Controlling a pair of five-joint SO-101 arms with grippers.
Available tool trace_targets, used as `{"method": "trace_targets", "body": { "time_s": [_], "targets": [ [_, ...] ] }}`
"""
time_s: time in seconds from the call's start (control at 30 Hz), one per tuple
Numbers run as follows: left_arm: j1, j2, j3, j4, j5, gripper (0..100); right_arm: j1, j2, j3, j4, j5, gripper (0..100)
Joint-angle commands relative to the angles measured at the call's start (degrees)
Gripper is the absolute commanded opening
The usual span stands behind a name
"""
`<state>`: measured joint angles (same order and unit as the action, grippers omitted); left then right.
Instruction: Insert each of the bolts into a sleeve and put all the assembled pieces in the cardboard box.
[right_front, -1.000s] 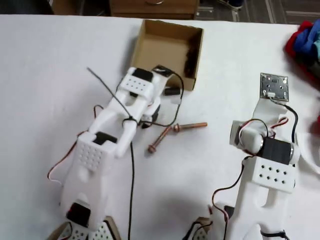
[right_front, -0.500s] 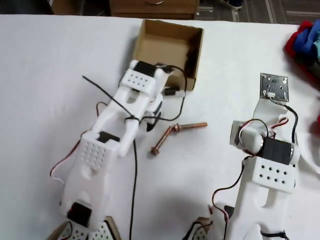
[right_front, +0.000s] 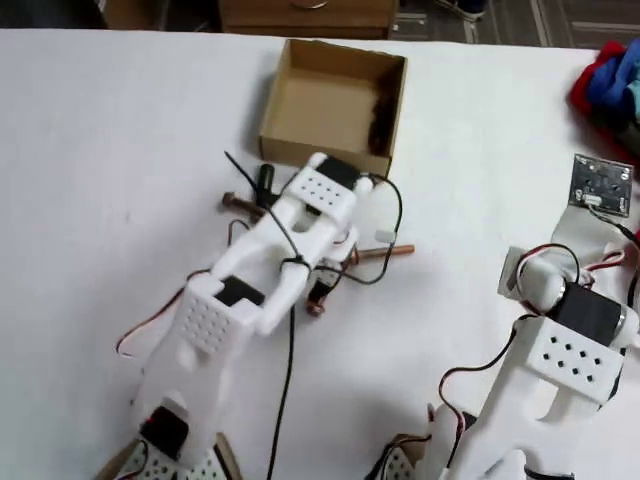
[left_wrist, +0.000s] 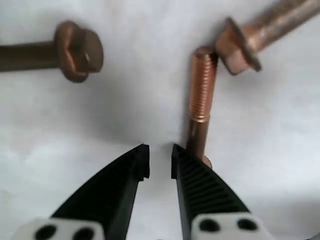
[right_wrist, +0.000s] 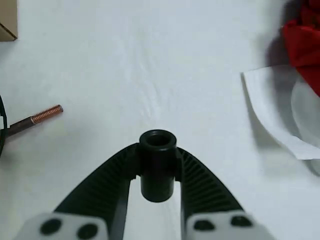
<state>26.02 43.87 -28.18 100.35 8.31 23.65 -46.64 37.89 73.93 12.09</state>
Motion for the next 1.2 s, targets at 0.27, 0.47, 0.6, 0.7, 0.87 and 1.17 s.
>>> {"method": "trace_targets", "body": {
  "time_s": [0.27, 0.47, 0.6, 0.7, 0.87, 1.17],
  "targets": [
    [0.5, -7.1, -2.6, 1.4, 0.2, 10, 0.5, -1.4, -2.6, 0.0, 0.5, 2.2],
    [0.6, -7.5, -2.5, 1.3, 0.1, 10, 0.5, -1.5, -2.6, 0.0, 0.5, 2.2],
    [1.4, -5.5, -2.5, 1.4, 0.1, 10, 0.5, -1.7, -2.7, 0.1, 0.5, 2.2],
    [3.3, -4.7, -2.9, 1.4, -0.4, 10, 0.5, -1.7, -2.7, 0.2, 0.5, 2.2],
    [6.2, -4.6, -3.0, 1.2, -2.4, 10, 0.5, -1.7, -2.7, 0.3, 0.5, 2.2],
    [2.8, -4.1, -2.4, 0.4, -2.3, 10, 0.7, -1.7, -2.7, 0.3, 0.5, 2.2]
  ]
}}
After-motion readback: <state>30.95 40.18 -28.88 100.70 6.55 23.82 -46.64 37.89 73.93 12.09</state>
